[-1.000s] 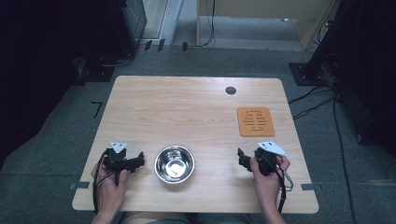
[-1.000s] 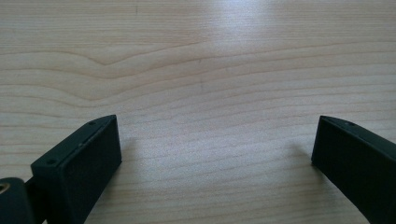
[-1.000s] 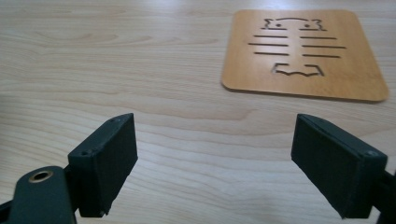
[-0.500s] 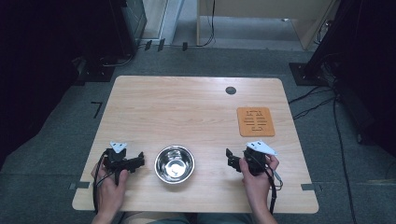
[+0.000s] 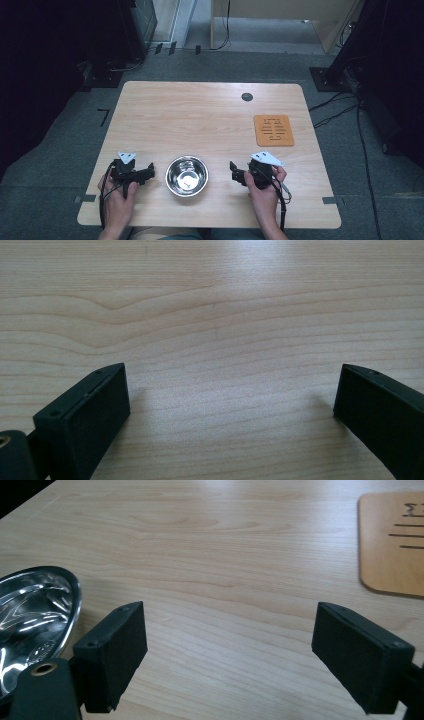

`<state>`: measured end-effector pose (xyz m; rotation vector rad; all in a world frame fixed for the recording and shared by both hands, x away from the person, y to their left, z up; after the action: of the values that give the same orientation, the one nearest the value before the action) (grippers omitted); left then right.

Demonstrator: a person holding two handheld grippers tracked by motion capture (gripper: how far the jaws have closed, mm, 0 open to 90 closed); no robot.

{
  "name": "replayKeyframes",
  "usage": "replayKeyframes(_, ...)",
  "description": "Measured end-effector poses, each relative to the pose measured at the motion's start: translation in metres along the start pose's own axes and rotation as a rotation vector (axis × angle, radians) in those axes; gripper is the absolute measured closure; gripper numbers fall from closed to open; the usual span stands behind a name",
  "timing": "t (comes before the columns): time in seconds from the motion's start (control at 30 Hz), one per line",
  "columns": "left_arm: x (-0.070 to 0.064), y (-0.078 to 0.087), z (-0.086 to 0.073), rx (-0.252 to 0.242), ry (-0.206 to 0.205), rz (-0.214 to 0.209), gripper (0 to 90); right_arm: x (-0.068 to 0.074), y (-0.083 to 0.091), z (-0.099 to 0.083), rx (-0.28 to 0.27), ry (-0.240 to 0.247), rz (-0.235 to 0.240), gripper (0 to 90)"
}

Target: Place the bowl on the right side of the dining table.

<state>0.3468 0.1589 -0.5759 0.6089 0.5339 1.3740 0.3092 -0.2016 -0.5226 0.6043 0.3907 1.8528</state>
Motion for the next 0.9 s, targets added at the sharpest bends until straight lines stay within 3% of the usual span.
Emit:
replayKeyframes(0.47, 0.000, 0.000, 0.000, 0.000, 0.000, 0.000, 1.2, 0.032, -0.009, -0.002, 0.009, 0.006, 0.074, 14.6)
replayKeyframes(0.67, 0.000, 0.000, 0.000, 0.000, 0.000, 0.000, 1.2, 0.039, -0.011, -0.002, 0.012, -0.010, 0.090, 14.5)
replayKeyframes(0.9, 0.000, 0.000, 0.000, 0.000, 0.000, 0.000, 1.2, 0.055, -0.016, -0.007, 0.028, 0.012, 0.124, 14.5)
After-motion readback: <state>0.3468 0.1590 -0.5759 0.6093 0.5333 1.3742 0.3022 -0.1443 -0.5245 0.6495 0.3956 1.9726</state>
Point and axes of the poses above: each handheld gripper's, and its own axes: y roughly backward along the jaws, z roughly out of its top, x roughly to its left, the point moved 8 cm from there along -y, roughly forward along the jaws, and after that the axes turned 2 degrees about -x, right-handed, at the moved point
